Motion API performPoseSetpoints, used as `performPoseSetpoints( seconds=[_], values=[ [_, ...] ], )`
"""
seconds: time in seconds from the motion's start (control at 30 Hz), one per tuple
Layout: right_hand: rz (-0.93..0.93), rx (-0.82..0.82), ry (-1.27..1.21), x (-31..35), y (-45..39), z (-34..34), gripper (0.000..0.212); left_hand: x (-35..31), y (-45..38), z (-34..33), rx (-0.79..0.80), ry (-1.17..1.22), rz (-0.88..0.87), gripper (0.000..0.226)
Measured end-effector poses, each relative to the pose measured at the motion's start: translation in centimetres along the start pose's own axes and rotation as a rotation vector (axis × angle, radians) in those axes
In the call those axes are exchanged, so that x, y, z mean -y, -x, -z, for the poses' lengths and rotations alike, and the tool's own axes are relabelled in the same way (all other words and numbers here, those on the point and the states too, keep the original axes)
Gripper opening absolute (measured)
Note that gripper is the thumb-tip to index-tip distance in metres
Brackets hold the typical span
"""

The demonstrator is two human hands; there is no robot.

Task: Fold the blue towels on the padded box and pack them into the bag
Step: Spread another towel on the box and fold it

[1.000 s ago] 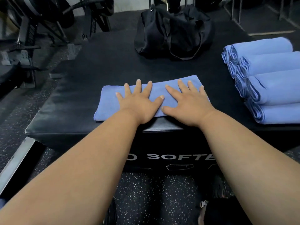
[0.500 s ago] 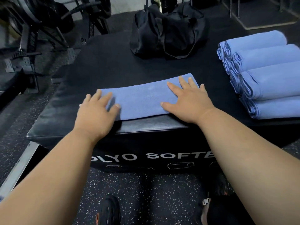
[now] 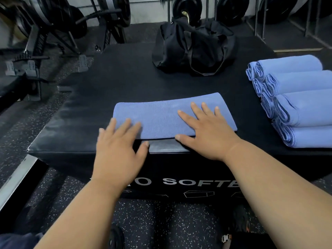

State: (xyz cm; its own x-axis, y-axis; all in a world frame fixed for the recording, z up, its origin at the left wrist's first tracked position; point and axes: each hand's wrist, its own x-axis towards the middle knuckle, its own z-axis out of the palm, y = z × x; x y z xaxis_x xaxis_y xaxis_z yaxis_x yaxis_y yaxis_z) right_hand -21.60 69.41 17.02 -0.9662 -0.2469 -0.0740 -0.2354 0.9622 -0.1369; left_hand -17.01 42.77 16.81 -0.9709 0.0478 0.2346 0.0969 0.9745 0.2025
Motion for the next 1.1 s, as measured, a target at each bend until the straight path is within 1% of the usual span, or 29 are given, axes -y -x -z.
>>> performPoseSetpoints(
  seconds=[0.07,0.1,0.17,0.2,0.33,0.4,0.47,0.53,0.57,0.6,0.63,0.7,0.8,0.87,0.93,1.0,1.07,1.1],
  values=[
    [0.004,0.017,-0.006,0.1,-0.1,-0.2,0.093,-0.3,0.5,-0.7,-0.015,0.078,-0.013,0.051],
    [0.004,0.02,-0.012,-0.1,0.0,-0.2,0.092,0.0,0.6,-0.9,-0.04,0.115,-0.004,0.044],
    [0.011,0.026,-0.02,-0.3,0.0,0.0,0.093,0.8,0.7,-0.9,-0.101,0.145,0.024,0.03],
    [0.016,0.031,-0.025,-0.4,0.0,0.0,0.093,1.3,0.7,-0.7,-0.116,0.146,0.048,0.028],
    [0.023,0.038,-0.035,-0.5,-0.1,0.1,0.089,2.1,0.3,0.3,-0.144,0.196,0.174,0.024],
    [0.005,0.029,-0.064,-0.5,-0.1,0.4,0.089,2.4,0.3,0.4,-0.13,0.224,0.187,0.033],
    [-0.083,-0.077,-0.107,-0.6,-0.1,0.6,0.088,2.8,0.1,0.5,-0.097,0.233,0.164,0.045],
    [-0.246,-0.256,-0.087,-1.3,-0.1,0.7,0.078,3.4,-0.2,0.8,-0.051,0.205,0.124,0.055],
    [-0.332,-0.318,-0.054,-1.7,-0.1,0.9,0.073,3.8,-0.4,1.0,-0.027,0.202,0.098,0.056],
    [-0.407,-0.341,-0.035,-2.1,-0.1,1.1,0.069,4.3,-0.6,1.2,0.003,0.218,0.069,0.055],
    [-0.47,-0.329,-0.045,-2.3,-0.1,1.3,0.066,4.8,-0.8,1.4,0.043,0.249,0.041,0.052],
    [-0.532,-0.276,-0.126,-2.8,-0.3,1.7,0.065,5.8,-1.0,1.6,0.122,0.341,0.003,0.049],
    [-0.518,-0.267,-0.292,-3.2,-0.9,2.1,0.058,7.1,-1.6,2.1,0.17,0.441,0.007,0.049],
    [-0.486,-0.303,-0.381,-3.5,-1.4,2.1,0.049,7.4,-2.0,2.1,0.148,0.463,0.025,0.044],
    [-0.438,-0.352,-0.438,-3.7,-1.9,1.9,0.043,7.5,-2.1,1.9,0.09,0.463,0.053,0.036],
    [-0.383,-0.398,-0.422,-3.9,-2.6,1.7,0.039,7.5,-1.9,1.5,0.021,0.44,0.047,0.027],
    [-0.328,-0.417,-0.362,-4.1,-3.7,1.7,0.037,7.7,-1.4,1.1,-0.091,0.389,-0.044,0.014],
    [-0.298,-0.423,-0.332,-4.2,-4.5,1.8,0.037,7.6,-1.1,1.0,-0.151,0.364,-0.106,0.011]
  ],
)
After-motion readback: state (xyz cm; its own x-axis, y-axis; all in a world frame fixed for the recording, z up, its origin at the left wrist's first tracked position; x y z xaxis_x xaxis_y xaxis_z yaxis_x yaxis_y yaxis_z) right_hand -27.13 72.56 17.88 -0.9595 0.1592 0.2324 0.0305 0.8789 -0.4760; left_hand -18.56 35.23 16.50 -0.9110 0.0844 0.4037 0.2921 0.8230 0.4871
